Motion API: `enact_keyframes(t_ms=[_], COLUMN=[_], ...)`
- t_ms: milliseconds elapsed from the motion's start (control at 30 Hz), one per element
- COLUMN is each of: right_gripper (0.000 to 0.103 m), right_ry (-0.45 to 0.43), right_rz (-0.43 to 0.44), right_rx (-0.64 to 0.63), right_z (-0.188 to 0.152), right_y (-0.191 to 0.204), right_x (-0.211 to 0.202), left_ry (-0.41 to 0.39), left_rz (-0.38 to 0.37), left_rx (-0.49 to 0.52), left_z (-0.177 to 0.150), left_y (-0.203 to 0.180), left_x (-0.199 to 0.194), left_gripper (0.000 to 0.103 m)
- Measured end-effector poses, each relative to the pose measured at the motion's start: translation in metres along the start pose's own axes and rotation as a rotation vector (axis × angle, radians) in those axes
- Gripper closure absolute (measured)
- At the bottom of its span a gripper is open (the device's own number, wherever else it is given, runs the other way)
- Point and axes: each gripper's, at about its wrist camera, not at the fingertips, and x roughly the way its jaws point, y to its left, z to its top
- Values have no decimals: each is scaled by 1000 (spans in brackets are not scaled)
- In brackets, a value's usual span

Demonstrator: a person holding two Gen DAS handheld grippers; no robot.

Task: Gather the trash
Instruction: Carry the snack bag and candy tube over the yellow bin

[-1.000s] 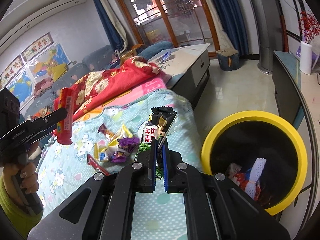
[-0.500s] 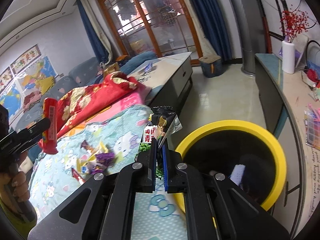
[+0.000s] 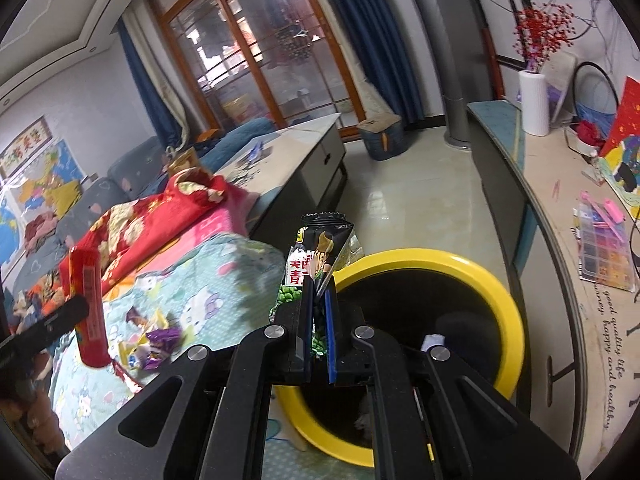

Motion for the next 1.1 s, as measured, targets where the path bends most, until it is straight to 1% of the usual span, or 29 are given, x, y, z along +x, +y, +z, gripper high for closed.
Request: enact_keyframes(t_ms=[600, 1100], right_gripper=[98, 98], right_ry=[-12, 23], right_rz=[-59, -80], right_rx=[65, 104], right_z=[4, -3], right_y=[-45, -75], right_x=[-6, 4], left_ry=[77, 155], left_rz=[-50, -65], left_rx=[81, 141], left_z=[-22, -44], left_y=[-49, -76], left_x=[41, 77], left_gripper=[75, 75])
